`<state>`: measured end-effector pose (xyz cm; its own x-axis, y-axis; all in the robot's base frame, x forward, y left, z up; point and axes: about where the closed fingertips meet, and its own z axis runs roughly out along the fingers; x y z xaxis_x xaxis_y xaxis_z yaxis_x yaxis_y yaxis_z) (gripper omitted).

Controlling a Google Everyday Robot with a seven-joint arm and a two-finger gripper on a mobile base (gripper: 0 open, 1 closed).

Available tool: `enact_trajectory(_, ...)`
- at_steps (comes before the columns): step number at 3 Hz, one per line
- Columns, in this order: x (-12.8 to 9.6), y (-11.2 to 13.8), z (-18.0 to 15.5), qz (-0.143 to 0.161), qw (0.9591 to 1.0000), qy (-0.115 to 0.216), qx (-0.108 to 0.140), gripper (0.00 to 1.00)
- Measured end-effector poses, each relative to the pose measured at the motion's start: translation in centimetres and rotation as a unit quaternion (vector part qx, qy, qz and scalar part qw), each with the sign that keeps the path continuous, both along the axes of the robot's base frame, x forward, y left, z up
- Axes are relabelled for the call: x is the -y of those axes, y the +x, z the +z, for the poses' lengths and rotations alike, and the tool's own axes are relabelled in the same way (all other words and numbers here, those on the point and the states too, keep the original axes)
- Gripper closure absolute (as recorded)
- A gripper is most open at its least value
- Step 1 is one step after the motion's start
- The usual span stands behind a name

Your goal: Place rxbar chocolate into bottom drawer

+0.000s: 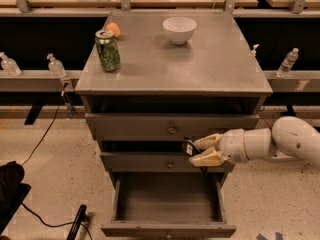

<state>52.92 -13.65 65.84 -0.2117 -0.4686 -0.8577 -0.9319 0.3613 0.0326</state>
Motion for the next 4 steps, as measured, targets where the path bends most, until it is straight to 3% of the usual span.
enact_trajectory(1,2.9,1.6,-6.7,0.008,0.9975,0.062,0.034,1.0)
enact_trajectory(2,4.1,1.9,-12.9,0.019,0.9932,0.11,0.034,1.0)
enact_trajectory(3,3.8,1.7,-15.0,0.017,0.9918,0.124,0.025,1.0)
enact_trajectory(4,3.8,1.8,-14.7,0.018,0.9919,0.123,0.026,1.0)
